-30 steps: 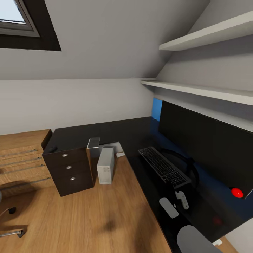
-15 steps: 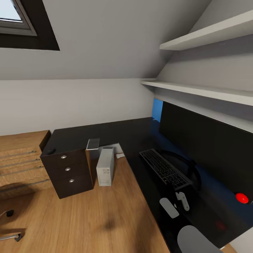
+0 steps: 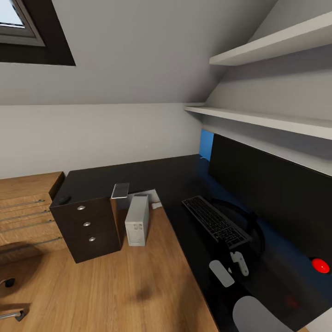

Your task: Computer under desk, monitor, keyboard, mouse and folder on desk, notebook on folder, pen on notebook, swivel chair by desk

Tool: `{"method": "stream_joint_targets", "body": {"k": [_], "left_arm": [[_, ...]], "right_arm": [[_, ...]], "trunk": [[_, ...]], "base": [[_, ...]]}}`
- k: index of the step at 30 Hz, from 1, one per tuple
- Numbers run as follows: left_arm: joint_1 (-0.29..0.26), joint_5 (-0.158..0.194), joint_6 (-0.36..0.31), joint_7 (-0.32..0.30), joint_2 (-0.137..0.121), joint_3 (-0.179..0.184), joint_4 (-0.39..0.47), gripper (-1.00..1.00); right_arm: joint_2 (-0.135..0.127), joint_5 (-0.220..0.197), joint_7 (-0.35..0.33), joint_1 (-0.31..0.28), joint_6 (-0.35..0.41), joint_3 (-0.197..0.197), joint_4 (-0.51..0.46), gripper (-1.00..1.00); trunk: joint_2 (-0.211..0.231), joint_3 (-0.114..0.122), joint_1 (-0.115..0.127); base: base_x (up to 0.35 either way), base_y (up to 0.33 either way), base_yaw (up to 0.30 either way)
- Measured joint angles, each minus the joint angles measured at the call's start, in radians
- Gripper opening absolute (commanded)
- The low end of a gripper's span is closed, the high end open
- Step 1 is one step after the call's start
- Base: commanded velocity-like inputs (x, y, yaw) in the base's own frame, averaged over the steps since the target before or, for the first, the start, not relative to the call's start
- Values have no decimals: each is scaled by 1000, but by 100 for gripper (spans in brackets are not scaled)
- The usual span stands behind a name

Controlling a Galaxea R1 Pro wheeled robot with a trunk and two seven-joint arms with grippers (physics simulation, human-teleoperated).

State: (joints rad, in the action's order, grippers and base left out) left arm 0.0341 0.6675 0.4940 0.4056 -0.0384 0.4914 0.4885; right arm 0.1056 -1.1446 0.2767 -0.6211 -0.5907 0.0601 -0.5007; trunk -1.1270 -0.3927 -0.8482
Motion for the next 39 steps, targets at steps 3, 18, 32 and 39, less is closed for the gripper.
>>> {"method": "stream_joint_targets", "body": {"k": [3,18,32,39], "left_arm": [[0,0,-1,0,0,0,0,100],[0,3,-1,0,-1,0,0,100],[0,3,3,5,-1,-7,27,100],[0,9,3,7,-2,-10,45,100]], "right_arm": [[-1,-3,1,0,2,2,-2,-100],[-1,-6,27,0,5,7,-19,-100],[-1,-7,30,0,5,8,-21,-100],[-1,-5,37,0,5,8,-34,-100]], "trunk": [[0,0,0],[0,0,0],[0,0,0],[-35,-16,-19]], "base": [[0,0,0],[0,0,0],[0,0,0],[0,0,0]]}}
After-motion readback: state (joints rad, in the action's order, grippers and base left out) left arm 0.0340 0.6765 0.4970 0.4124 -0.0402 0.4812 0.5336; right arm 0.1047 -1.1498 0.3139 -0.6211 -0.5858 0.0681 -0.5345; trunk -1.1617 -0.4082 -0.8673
